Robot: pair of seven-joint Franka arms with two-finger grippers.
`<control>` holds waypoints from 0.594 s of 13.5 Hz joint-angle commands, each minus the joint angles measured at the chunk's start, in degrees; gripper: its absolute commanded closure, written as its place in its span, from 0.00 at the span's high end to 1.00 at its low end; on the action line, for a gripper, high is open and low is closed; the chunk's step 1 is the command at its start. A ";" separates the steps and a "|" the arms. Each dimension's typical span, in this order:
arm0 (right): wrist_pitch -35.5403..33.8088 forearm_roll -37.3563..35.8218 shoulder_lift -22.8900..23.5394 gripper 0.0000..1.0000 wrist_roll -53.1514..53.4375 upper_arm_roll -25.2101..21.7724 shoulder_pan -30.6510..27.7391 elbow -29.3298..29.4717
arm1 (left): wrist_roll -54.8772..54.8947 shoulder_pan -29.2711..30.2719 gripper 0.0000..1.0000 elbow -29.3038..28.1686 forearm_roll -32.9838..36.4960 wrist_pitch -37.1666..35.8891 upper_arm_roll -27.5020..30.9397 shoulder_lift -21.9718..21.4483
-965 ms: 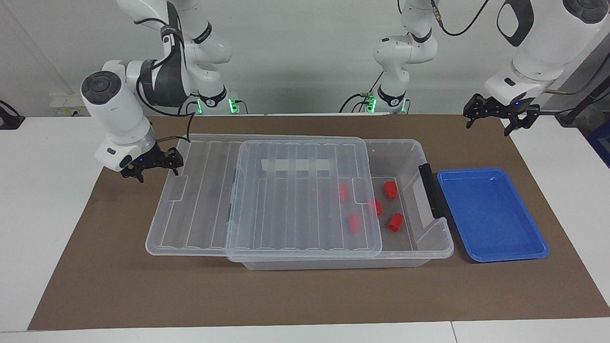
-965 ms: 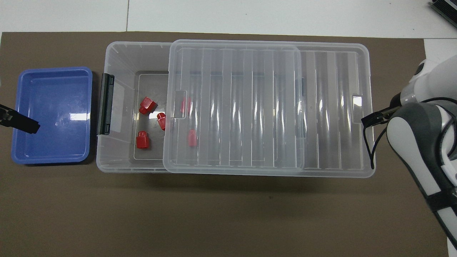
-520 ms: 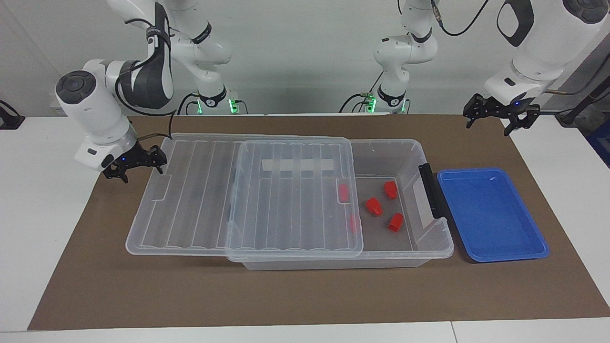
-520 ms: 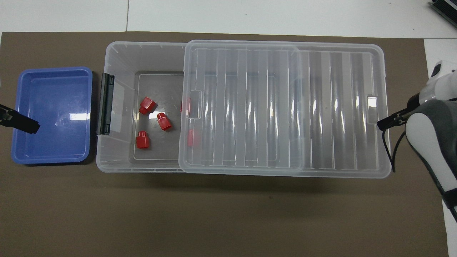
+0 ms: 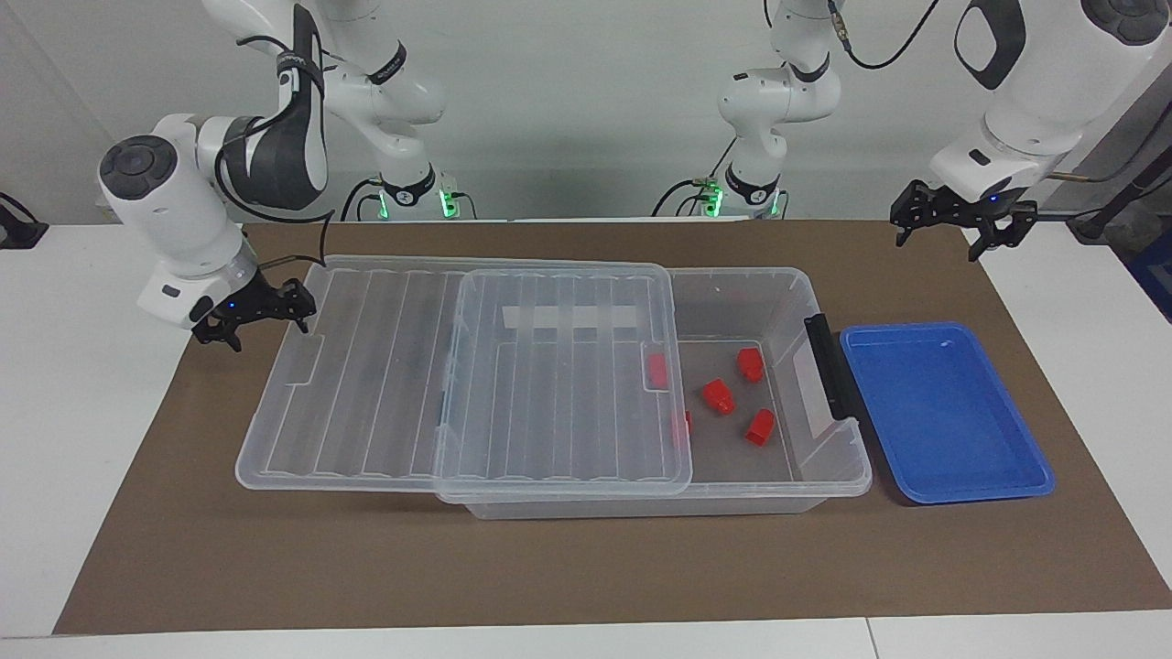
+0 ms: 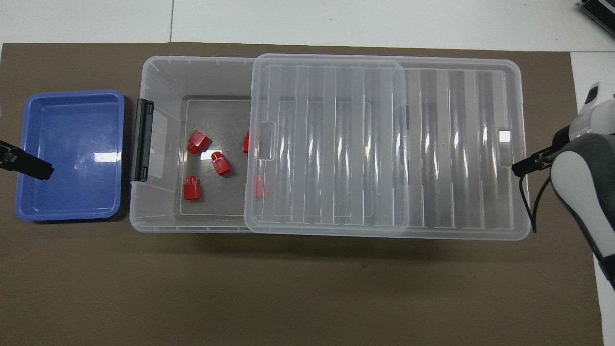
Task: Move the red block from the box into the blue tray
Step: 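Release the lid and raise the right gripper off it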
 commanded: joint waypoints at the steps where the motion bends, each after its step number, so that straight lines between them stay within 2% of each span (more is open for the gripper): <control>1: 0.35 -0.92 -1.37 1.00 -1.85 0.60 -1.11 -1.33 | -0.19 0.41 1.00 -1.65 0.33 -0.02 -0.20 -1.51; 4: -0.26 -0.74 -2.59 1.00 0.51 0.77 -0.32 -1.06 | -0.19 0.41 1.00 -1.65 0.33 -0.02 -0.20 -1.51; 8: -2.98 -0.65 -6.10 1.00 13.85 0.86 3.98 -1.15 | -0.19 0.41 1.00 -1.65 0.33 -0.02 -0.20 -1.51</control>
